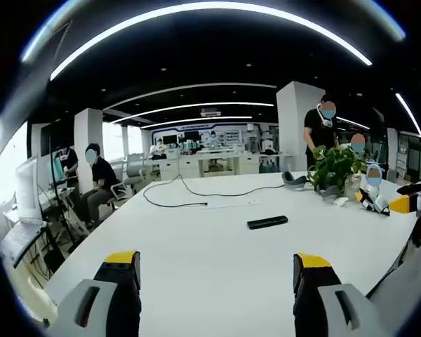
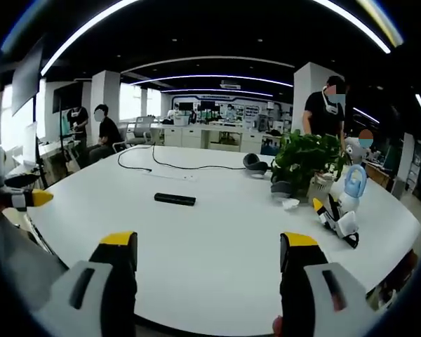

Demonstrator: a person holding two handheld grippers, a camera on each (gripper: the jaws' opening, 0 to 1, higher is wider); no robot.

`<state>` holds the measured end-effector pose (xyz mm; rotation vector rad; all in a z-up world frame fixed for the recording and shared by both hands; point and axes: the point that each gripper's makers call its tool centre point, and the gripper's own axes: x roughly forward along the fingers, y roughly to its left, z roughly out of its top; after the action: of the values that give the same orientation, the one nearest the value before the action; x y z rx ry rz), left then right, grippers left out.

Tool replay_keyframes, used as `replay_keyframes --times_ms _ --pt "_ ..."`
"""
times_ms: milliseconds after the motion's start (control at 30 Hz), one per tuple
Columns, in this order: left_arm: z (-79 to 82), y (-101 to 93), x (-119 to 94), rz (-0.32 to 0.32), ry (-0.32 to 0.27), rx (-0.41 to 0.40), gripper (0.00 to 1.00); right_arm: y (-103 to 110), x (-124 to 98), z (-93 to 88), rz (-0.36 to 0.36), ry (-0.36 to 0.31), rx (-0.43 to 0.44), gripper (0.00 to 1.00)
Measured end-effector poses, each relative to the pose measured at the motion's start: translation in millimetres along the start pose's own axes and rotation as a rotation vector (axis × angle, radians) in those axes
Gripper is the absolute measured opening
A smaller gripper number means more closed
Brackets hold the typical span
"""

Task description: Press the specified remote control buttons in sequence, fully releasing each button before pressing the next.

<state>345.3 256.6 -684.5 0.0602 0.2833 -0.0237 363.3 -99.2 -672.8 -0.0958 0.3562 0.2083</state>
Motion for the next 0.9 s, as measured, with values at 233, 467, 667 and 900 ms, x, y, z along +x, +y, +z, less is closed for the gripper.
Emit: replay_keyframes --times_ms 233,467,667,900 --pt "-0.2 -0.3 0.1 -0.001 0.004 0.003 0.93 0.3 -0.2 0.3 -0.001 -0.001 -0.001 0.86" --pt "0.1 -0.6 0.0 -0.002 0.007 0.004 0.93 0.4 0.1 -0.6 0.001 0.005 -0.003 0.86" --pt "-0.9 -0.5 0.5 -0.002 0.011 0.006 0.93 0.9 0.1 -0.7 0.005 0.005 -0.005 0.84" --pt "-2.3 -2.3 0.7 -0.006 0.018 0.013 0.92 0.3 0.2 -0.6 0.004 0.004 -0.006 0.84"
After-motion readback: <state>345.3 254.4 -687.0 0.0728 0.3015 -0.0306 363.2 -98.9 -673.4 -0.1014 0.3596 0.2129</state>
